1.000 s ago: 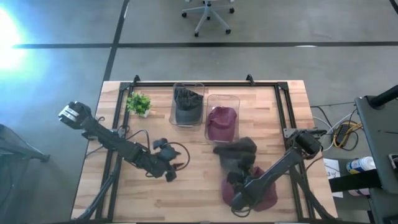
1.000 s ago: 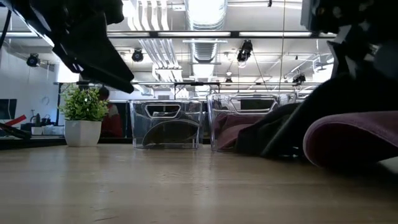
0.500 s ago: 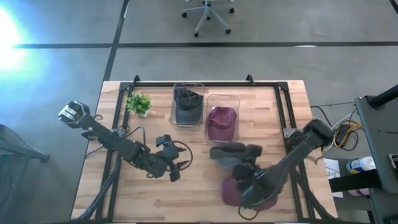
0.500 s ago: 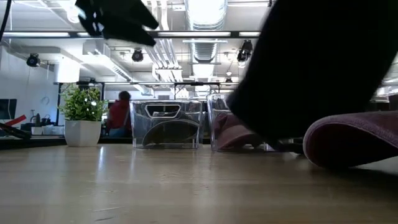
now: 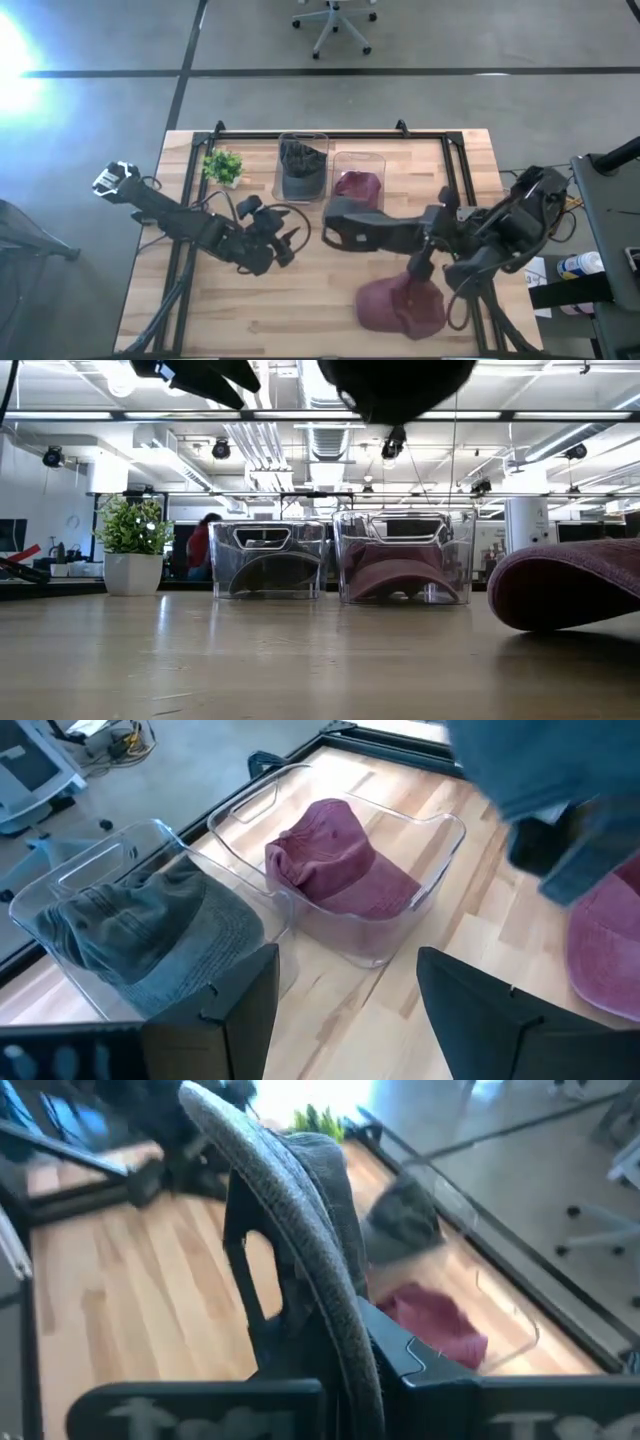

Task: Pick & Place hat
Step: Put the black cap into the left transparent bin

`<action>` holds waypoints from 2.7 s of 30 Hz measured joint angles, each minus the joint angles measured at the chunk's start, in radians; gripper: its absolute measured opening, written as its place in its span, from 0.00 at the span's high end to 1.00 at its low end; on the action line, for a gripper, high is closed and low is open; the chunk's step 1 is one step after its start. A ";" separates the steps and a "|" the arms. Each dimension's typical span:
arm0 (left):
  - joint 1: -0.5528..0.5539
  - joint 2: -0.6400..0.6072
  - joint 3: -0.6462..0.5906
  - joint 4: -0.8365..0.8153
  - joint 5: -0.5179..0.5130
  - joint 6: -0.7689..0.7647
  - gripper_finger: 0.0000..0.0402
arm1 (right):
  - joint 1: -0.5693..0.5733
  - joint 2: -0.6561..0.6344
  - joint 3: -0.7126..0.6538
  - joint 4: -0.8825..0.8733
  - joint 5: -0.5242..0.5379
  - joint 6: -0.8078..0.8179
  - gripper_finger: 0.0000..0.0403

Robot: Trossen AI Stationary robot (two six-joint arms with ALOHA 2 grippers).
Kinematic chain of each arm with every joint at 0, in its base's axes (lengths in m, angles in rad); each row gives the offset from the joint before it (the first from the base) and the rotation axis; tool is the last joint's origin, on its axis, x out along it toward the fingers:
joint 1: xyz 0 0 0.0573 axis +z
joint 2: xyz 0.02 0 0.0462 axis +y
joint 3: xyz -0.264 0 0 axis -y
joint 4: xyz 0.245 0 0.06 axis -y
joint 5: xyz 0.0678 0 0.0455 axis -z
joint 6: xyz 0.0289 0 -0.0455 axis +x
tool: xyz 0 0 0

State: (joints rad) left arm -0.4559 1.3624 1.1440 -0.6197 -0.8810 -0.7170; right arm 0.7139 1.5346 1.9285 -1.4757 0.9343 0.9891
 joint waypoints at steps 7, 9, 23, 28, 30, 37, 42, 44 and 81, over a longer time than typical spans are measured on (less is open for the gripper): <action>0.003 0.001 -0.001 0.136 0.000 0.010 0.42 | -0.002 0.003 0.080 0.024 0.081 -0.042 0.97; 0.003 0.004 -0.001 0.196 0.000 0.058 0.42 | -0.005 0.004 0.081 0.064 0.082 -0.056 0.97; 0.015 0.006 -0.002 0.486 0.004 0.292 0.42 | -0.005 0.000 0.079 0.293 0.067 -0.130 0.97; 0.016 0.006 -0.002 0.699 0.052 0.417 0.42 | -0.016 0.006 0.078 0.319 0.063 -0.136 0.97; 0.016 0.006 -0.002 0.760 0.053 0.456 0.42 | -0.026 0.016 0.071 0.328 0.059 -0.138 0.97; 0.029 0.006 -0.002 0.788 0.054 0.476 0.42 | -0.099 0.083 0.063 0.364 -0.021 -0.186 0.97; 0.033 0.006 -0.002 0.788 0.053 0.472 0.42 | -0.164 0.148 0.063 0.365 -0.049 -0.218 0.97; 0.035 0.006 -0.002 0.785 0.053 0.471 0.42 | -0.188 0.171 0.063 0.382 -0.060 -0.236 0.97; -0.002 0.004 -0.050 0.385 -0.040 0.394 0.42 | -0.325 0.256 -0.043 0.953 -0.341 -0.181 0.97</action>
State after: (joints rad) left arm -0.4582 1.3668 1.0936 -0.2346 -0.9209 -0.3235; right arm 0.3889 1.7908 1.8858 -0.5231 0.5932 0.8086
